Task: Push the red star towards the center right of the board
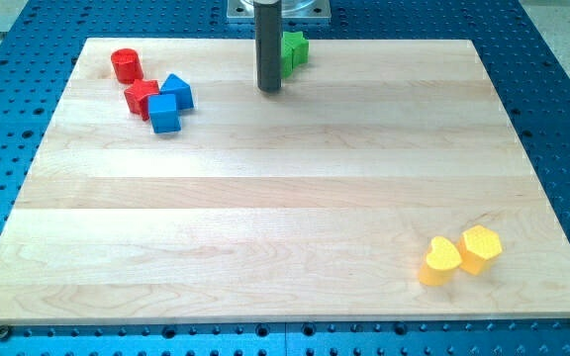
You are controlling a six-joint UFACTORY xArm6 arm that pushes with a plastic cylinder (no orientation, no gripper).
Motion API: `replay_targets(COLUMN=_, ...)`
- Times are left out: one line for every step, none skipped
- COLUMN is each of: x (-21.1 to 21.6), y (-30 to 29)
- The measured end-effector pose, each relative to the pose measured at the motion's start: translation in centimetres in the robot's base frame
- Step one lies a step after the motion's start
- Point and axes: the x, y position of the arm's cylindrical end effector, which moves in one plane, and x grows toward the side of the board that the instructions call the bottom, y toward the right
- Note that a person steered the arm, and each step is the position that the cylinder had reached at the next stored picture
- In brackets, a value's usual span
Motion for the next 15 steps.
replay_targets(x=0.0, y=0.0)
replay_targets(x=2.9, y=0.5)
replay_targets(x=7.5, y=0.0)
replay_targets(x=13.9, y=-9.3)
replay_targets(x=15.2, y=-21.5)
replay_targets(x=10.4, y=-22.5)
replay_targets(x=4.8, y=-22.4)
replay_targets(x=1.2, y=-19.8)
replay_targets(x=3.7, y=-16.3)
replay_targets(x=9.3, y=-15.5)
replay_targets(x=10.8, y=-11.2)
replay_targets(x=10.7, y=-4.8)
replay_targets(x=10.1, y=1.4)
replay_targets(x=7.8, y=0.9)
replay_targets(x=7.6, y=5.6)
